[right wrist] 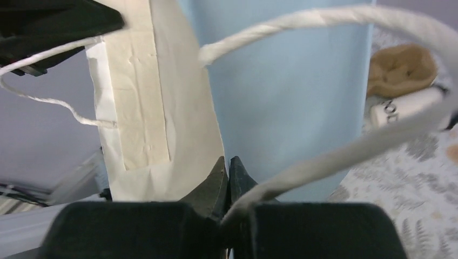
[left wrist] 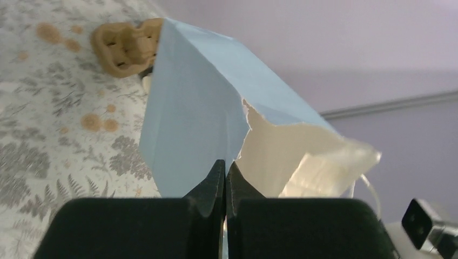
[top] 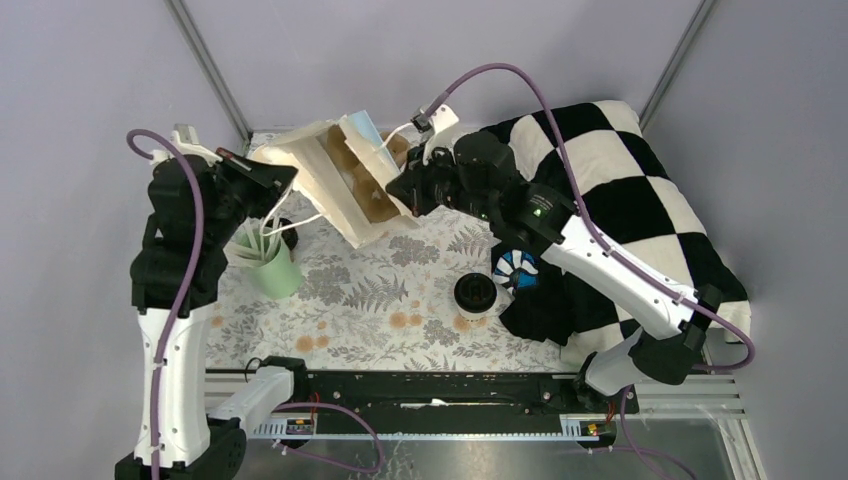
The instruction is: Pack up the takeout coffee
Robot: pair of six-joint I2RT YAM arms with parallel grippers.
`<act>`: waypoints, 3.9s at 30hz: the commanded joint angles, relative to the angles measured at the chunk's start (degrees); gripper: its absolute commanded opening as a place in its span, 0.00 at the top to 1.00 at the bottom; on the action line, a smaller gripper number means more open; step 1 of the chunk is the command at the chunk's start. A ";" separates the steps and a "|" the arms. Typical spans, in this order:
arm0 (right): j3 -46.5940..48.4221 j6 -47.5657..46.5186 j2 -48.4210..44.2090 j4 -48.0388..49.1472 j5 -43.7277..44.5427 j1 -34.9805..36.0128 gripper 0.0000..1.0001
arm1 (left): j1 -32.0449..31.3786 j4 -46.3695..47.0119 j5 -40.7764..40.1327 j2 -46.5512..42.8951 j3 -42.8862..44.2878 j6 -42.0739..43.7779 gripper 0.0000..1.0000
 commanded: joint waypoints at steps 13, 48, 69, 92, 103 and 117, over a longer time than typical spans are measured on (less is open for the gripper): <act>18.43 14.23 13.79 -27.69 -4.38 -3.68 1.00 | 0.73 -18.25 1.18 16.69 10.84 6.01 1.00; 10.79 18.94 9.36 -12.29 1.19 -22.10 0.00 | 1.26 -18.60 1.28 10.20 -8.79 7.06 0.72; 9.80 39.42 44.85 19.63 -7.43 -27.58 0.00 | 1.26 -18.22 6.14 4.86 3.79 17.67 0.01; 15.28 46.86 58.52 32.69 -9.65 -27.75 0.00 | 1.26 -18.13 6.88 6.90 5.91 20.34 0.01; 14.06 46.88 58.33 34.67 -9.36 -27.76 0.25 | 1.26 -17.15 7.29 6.65 5.33 20.40 0.01; 2.46 38.46 42.97 36.07 -12.50 -28.82 0.26 | 1.26 -11.80 10.83 6.32 5.32 19.83 0.01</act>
